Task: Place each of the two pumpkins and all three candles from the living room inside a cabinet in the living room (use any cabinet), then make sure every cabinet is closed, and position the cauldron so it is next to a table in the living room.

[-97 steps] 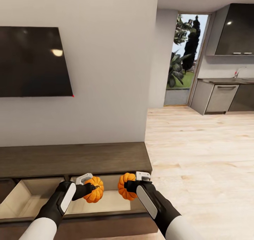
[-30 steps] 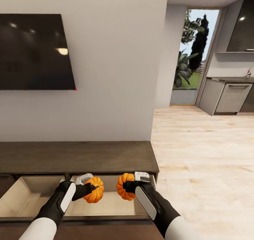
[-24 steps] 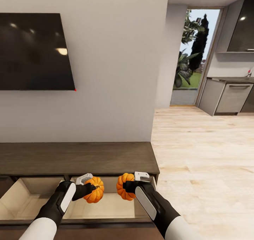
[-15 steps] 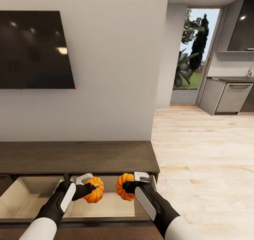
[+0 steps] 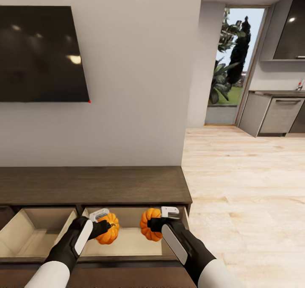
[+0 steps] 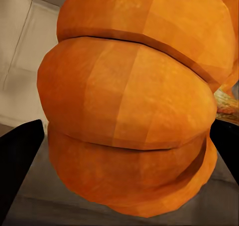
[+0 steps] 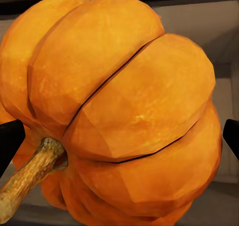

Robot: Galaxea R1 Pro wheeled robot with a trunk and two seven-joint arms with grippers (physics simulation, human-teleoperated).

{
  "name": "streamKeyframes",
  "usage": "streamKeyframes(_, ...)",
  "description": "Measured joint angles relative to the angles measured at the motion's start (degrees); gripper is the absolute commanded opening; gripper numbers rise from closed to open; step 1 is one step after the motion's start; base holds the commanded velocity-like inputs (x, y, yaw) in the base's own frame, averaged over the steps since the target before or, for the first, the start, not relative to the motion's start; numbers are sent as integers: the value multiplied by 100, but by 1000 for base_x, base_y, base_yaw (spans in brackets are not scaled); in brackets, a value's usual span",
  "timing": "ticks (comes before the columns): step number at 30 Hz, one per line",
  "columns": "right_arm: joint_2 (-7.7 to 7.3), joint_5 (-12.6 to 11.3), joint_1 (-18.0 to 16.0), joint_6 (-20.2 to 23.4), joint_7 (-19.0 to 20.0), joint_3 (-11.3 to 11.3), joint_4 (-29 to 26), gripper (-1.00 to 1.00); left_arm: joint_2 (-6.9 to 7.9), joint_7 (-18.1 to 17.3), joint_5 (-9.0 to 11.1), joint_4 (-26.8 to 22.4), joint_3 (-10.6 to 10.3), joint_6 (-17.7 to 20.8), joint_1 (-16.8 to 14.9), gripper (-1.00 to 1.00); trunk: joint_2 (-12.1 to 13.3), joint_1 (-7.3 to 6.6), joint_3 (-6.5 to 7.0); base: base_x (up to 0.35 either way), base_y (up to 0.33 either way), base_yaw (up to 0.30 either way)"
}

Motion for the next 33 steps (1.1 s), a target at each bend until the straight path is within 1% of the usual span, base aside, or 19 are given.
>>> streamKeyframes(2, 0, 62, 0, -14, -6, 0, 8, -100, -38, 180, 44, 1, -6, -111, 1, -100, -80, 44, -36, 0, 0, 0)
streamKeyframes(5, 0, 397, -1, -28, -10, -4, 8, -100, -91, 388, 44, 1, -8, -172, 1, -100, -200, 110, -90, 0, 0, 0)
streamKeyframes(7, 0, 562, 0, -42, -10, -7, 8, -100, -104, 444, 57, 1, -6, -186, 1, -100, -281, 154, -126, 0, 0, 0)
streamKeyframes(9, 0, 640, -1, -52, -10, -8, 7, -100, -112, 472, 61, 0, -9, -198, 0, -100, -322, 176, -144, 0, 0, 0)
streamKeyframes(17, 0, 670, -1, -54, -8, -8, 8, -100, -119, 481, 73, 0, -10, -198, 0, -100, -322, 176, -144, 16, 0, 0)
streamKeyframes(25, 0, 668, -1, -48, -8, -9, 8, -100, -117, 481, 74, 1, -10, -196, 0, -100, -322, 176, -144, 265, 0, 0)
streamKeyframes(30, 0, 667, -1, -43, -8, -8, 8, -100, -117, 477, 79, 1, -10, -197, 0, -100, -322, 176, -144, 61, 0, 0)
streamKeyframes(33, 0, 660, 0, -35, -3, -9, 9, -100, -117, 474, 82, 1, -10, -196, 1, -100, -441, 242, -198, 7, 0, 0)
